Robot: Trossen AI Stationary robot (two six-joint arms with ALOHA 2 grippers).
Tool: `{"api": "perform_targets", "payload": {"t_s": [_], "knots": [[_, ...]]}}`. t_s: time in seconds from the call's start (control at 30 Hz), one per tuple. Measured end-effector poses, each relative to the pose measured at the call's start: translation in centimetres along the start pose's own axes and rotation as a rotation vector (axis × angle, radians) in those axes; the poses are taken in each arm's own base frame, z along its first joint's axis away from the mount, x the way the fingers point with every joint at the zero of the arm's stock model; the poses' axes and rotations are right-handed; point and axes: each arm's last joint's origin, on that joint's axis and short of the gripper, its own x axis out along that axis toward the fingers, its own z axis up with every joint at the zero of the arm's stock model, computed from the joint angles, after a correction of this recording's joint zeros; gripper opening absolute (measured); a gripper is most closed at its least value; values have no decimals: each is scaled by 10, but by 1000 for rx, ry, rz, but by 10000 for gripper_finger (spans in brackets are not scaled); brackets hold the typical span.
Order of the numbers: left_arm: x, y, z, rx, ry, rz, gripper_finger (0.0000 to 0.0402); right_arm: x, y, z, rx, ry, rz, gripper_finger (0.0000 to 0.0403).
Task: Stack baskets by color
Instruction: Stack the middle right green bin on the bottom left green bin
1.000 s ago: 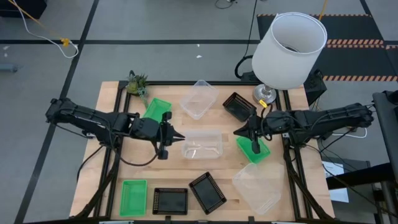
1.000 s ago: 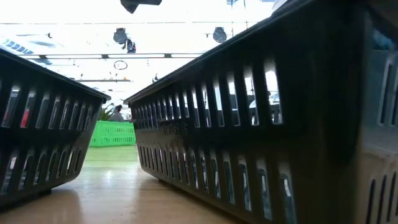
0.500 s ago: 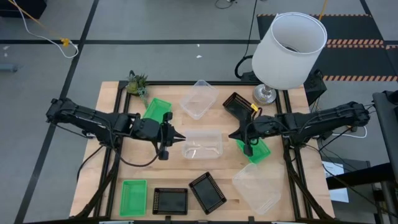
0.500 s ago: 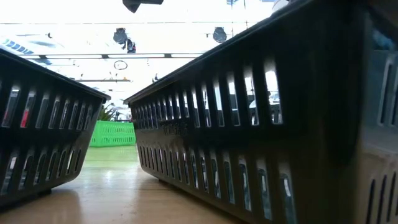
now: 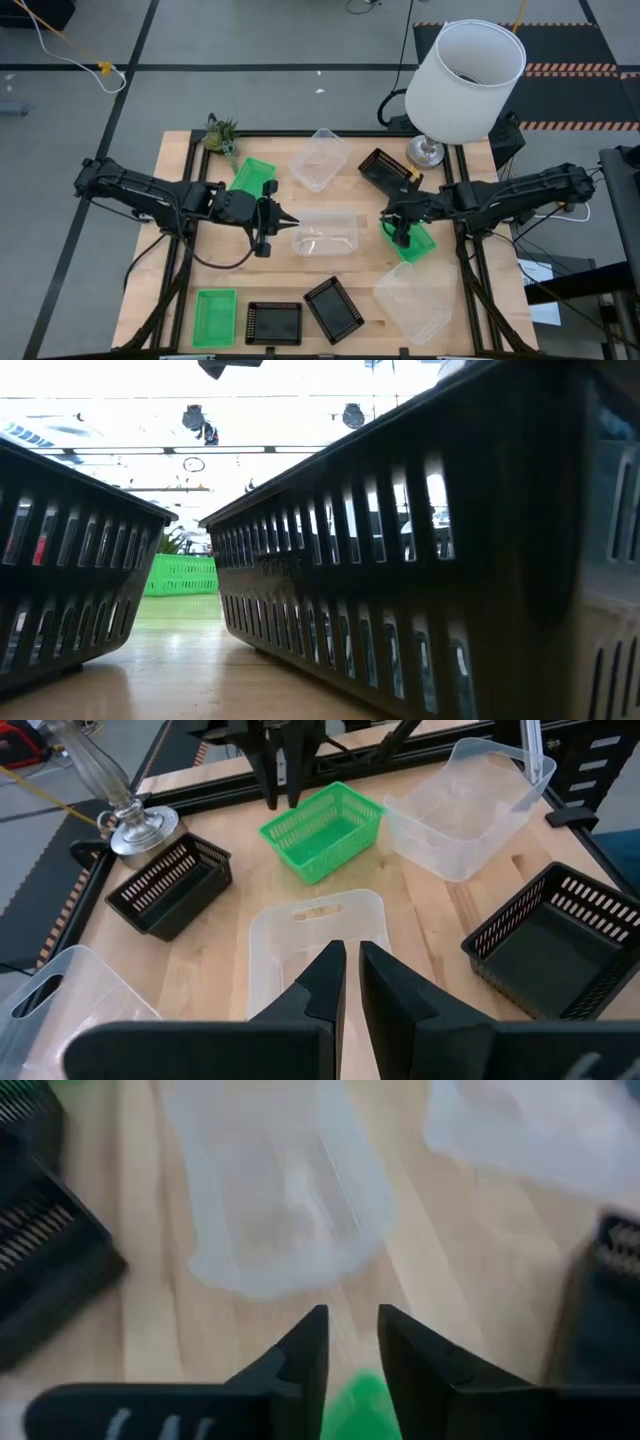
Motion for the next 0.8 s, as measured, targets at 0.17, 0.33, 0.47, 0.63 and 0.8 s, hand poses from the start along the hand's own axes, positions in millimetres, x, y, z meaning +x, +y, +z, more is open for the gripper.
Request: {"api": "perform_targets", "payload": {"t_s": [0.17, 0.33, 0.47, 0.63, 0.8], "knots": [[0, 0, 0, -1, -2, 0, 37, -1, 6, -10, 21, 76, 3, 120], [0, 0, 0, -1, -2, 1, 37, -5, 28, -22, -27, 99, 75, 132], [0, 0, 1, -4, -9, 1, 37, -9, 43, -37, -68, 91, 71, 132], [2, 0, 6, -16, -63, 6, 37, -6, 48, -54, -73, 99, 62, 132], [6, 0, 10, -4, -103, 10, 37, 2, 42, -61, -57, 115, 38, 132]]}}
